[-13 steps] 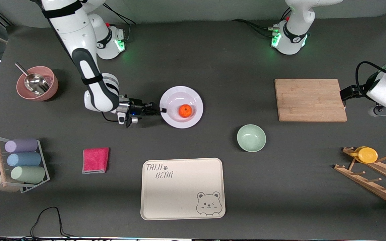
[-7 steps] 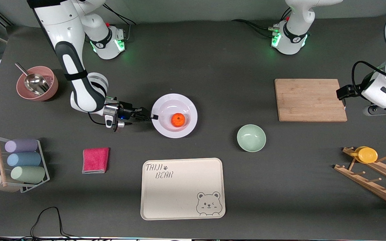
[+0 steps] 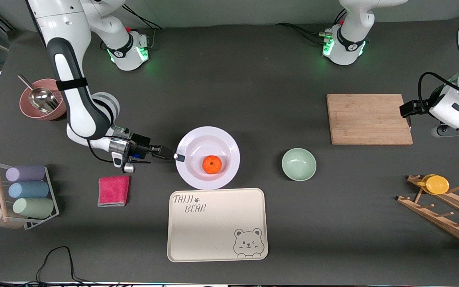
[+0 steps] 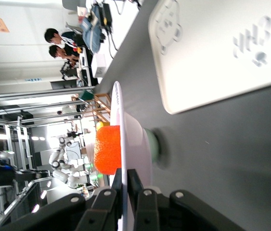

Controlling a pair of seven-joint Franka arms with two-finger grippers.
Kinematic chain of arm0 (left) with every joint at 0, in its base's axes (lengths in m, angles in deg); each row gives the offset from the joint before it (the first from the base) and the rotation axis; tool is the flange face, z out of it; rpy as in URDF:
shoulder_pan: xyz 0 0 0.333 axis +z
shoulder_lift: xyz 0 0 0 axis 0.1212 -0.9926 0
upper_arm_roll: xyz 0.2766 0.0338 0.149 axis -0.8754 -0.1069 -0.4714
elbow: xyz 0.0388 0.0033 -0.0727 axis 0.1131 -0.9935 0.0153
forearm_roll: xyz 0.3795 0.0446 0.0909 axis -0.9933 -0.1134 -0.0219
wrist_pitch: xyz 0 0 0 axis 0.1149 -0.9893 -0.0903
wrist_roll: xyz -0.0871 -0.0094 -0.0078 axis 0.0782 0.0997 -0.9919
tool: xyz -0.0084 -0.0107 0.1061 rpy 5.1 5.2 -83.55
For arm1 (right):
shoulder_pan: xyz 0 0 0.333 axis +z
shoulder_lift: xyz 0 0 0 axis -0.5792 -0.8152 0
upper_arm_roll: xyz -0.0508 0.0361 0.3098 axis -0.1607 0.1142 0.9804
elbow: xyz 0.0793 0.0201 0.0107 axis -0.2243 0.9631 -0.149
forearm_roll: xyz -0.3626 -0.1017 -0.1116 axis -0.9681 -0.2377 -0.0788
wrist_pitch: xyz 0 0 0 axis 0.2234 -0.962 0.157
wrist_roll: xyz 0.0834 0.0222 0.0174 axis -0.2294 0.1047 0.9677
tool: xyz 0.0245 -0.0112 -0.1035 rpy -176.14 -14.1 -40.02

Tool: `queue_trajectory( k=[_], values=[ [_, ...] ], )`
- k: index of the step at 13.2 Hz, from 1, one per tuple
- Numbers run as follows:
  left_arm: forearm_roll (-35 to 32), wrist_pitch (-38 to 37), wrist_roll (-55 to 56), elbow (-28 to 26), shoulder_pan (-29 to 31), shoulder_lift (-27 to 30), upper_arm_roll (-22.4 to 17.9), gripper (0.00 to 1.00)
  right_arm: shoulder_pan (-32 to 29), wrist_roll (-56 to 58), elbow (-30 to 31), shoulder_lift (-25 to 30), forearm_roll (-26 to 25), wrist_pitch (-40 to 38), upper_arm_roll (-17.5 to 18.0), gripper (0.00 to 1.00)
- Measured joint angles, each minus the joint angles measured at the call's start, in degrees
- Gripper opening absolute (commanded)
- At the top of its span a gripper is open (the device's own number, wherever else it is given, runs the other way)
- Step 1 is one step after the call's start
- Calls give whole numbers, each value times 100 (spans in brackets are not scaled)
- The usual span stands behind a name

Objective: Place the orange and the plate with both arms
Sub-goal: 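Slide the plate with the orange onto the cream tray with the right gripper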

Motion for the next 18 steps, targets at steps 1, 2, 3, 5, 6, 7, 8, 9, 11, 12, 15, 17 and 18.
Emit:
queue_trajectory(
  k=[1, 2, 3, 5, 6, 7, 8, 9, 11, 12, 15, 17, 18],
  values=[
    [0, -6, 0, 0, 0, 0, 0, 100, -3, -146, -184, -51, 0, 8, -22, 0],
    [0, -10, 0, 0, 0, 0, 0, 100, -7, -300, -383, -123, 0, 31, -46, 0],
    [0, -10, 0, 0, 0, 0, 0, 100, -12, -466, -613, -224, 0, 80, -66, 0],
    [0, -11, 0, 0, 0, 0, -1, 100, -17, -759, -1101, -479, 0, 165, -113, 0],
    [0, -11, 0, 0, 0, 0, -2, 100, -19, -901, -1371, -629, 0, 292, -128, 0],
    [0, -11, 0, 0, 0, 0, -2, 100, -19, -1021, -1655, -790, 0, 434, -135, 0],
    [0, -12, 0, 0, 0, 0, -2, 100, -17, -1090, -1959, -980, 0, 600, -135, 0],
    [0, -11, 0, 0, 0, 0, -2, 100, -12, -1134, -2256, -1183, 0, 801, -133, 0],
    [0, -12, 0, -1, 0, 0, -3, 100, -11, -1258, -2783, -1598, -2, 1035, -133, 0],
    [0, -11, 0, -1, 0, -1, -4, 100, -10, -1304, -3012, -1800, -3, 1098, -132, 0],
    [0, -11, 0, -2, 2, -4, -6, 100, -41, -1584, -3607, -2375, -3, 1251, -136, 0],
    [0, -11, 0, -3, 2, -7, -6, 100, -125, -1693, -3943, -2748, -8, 1286, -150, 0],
    [0, -11, 0, -2, 2, -9, -6, 100, -175, -1693, -4040, -2901, -9, 1293, -151, 0]
  ],
)
